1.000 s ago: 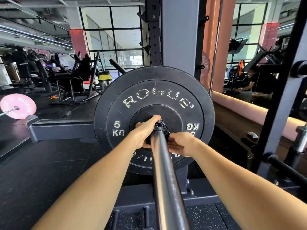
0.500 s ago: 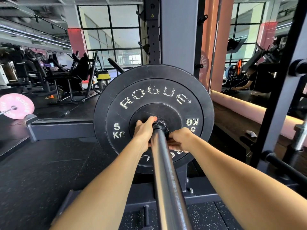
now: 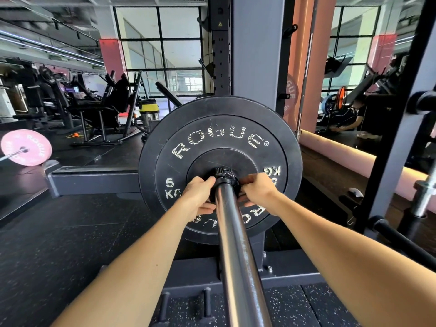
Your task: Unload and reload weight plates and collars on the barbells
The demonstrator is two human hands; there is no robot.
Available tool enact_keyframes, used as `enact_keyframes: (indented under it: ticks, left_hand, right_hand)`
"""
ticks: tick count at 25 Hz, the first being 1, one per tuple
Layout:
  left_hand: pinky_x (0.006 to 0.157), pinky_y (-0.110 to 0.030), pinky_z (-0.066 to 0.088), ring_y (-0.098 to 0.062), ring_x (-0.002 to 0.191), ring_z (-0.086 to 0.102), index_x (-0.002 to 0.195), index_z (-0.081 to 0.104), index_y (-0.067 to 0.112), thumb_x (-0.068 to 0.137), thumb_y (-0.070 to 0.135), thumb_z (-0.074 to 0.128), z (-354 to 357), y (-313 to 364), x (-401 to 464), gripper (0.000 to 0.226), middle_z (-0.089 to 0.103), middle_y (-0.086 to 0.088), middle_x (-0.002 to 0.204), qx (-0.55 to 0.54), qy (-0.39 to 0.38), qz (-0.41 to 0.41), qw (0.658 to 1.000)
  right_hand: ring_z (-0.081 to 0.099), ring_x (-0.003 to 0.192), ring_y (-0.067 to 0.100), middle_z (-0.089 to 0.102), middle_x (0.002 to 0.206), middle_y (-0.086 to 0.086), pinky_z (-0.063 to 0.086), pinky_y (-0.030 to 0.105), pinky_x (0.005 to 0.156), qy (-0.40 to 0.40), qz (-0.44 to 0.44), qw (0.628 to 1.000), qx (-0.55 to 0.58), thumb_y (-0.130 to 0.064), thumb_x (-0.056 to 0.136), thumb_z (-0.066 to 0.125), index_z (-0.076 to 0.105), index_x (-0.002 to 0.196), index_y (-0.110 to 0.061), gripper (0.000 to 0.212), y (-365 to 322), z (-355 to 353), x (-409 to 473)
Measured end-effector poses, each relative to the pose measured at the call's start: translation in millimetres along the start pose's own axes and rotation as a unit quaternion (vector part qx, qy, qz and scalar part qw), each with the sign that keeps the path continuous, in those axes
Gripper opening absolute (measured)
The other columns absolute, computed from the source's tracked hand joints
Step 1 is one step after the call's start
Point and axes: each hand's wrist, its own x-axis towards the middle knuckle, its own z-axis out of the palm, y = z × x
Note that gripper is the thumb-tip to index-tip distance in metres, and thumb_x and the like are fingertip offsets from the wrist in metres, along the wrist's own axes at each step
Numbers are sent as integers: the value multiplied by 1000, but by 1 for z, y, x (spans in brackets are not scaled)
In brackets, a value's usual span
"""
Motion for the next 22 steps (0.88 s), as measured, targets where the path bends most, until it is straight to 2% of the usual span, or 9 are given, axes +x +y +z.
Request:
enact_keyframes:
  ticks: [4, 7, 10, 13, 15, 17, 19, 22]
  left_hand:
    - [72, -41, 61, -23, 63, 69, 100, 54, 17, 99, 34, 51, -3, -8, -9, 17, 65, -18, 103, -13, 27, 33, 999]
    - [65, -36, 61, -19, 57, 68, 102, 56, 15, 99, 35, 51, -3, -9, -13, 20, 66, -12, 92, 5, 43, 42, 998]
    - [70, -38, 61, -17, 54, 67, 99, 58, 14, 100, 31, 50, 0, -8, -18, 18, 68, -12, 93, 40, 48, 43, 997]
    - [74, -38, 60, -25, 73, 72, 98, 61, 15, 100, 26, 49, -4, 5, -28, 16, 70, -14, 100, 136, 59, 38, 988]
    - [76, -39, 59, -28, 84, 71, 102, 62, 13, 98, 24, 49, -8, 15, -32, 18, 69, -14, 102, 227, 42, 39, 972]
    - [77, -40, 59, -28, 85, 70, 108, 62, 18, 93, 24, 56, -15, 32, -37, 17, 68, -12, 101, 270, 19, 24, 962]
    - [74, -38, 58, -24, 83, 67, 113, 60, 26, 86, 26, 65, -26, 58, -46, 27, 67, -7, 98, 288, 8, 24, 957]
    - [81, -31, 49, -20, 102, 59, 115, 58, 35, 72, 39, 77, -49, 113, -59, 47, 62, 3, 110, 323, 21, 53, 945]
  right_hand:
    - [72, 92, 37, 72, 102, 22, 59, 49, 80, -33, -47, 995, -77, 1, 88, 40, 70, 103, -1, 34, -4, -9, -17]
    - [69, 95, 39, 71, 106, 20, 59, 49, 77, -61, -79, 986, -131, 0, 86, 36, 68, 112, -9, 43, -2, -13, -25]
    - [67, 103, 36, 68, 120, 17, 59, 49, 80, -102, -67, 982, -144, 2, 87, 37, 63, 125, -16, 50, 2, -17, -29]
    - [65, 102, 31, 66, 124, 17, 56, 49, 88, -150, -40, 976, -152, -1, 91, 39, 59, 128, -10, 44, -11, -26, -33]
    - [62, 115, 35, 65, 126, 17, 51, 48, 97, -168, -29, 969, -180, 0, 90, 39, 58, 128, -4, 43, -24, -35, -33]
    - [56, 123, 34, 61, 131, 16, 45, 45, 105, -189, -12, 958, -213, 1, 90, 41, 55, 132, -2, 44, -46, -49, -32]
    - [54, 126, 30, 59, 134, 13, 43, 41, 108, -203, -8, 951, -235, -2, 91, 46, 53, 134, -5, 44, -73, -65, -31]
    - [50, 130, 26, 53, 142, 9, 41, 36, 109, -196, -20, 945, -261, -16, 89, 62, 46, 143, -12, 57, -125, -91, -30]
